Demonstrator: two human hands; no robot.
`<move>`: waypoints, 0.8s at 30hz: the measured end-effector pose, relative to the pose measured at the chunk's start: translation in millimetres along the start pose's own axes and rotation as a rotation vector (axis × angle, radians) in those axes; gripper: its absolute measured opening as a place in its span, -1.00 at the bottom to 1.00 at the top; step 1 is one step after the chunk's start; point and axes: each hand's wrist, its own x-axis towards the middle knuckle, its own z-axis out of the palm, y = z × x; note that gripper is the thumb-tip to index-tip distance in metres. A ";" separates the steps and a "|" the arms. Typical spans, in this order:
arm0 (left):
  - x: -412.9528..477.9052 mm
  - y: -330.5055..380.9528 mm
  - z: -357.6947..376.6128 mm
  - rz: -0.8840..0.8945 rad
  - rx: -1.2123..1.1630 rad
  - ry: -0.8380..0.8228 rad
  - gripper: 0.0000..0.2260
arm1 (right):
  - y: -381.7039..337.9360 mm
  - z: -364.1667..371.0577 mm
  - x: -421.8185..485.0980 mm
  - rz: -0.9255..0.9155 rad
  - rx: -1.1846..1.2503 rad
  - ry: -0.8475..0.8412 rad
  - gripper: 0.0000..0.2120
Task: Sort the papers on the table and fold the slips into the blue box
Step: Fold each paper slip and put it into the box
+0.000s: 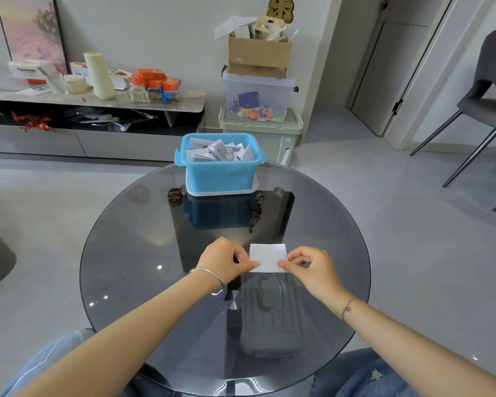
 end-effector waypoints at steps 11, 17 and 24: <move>17.6 7.8 -7.8 -0.061 0.161 -0.152 -0.69 | -7.6 -1.2 -0.7 0.056 -0.031 -0.051 -0.85; 11.7 12.8 -5.0 0.107 0.382 -0.037 -0.71 | -2.6 0.8 0.2 -0.061 -0.128 -0.041 -0.75; 3.6 6.9 12.3 0.804 0.575 0.211 -0.64 | 5.0 3.0 -4.6 -0.808 -0.670 0.004 -0.79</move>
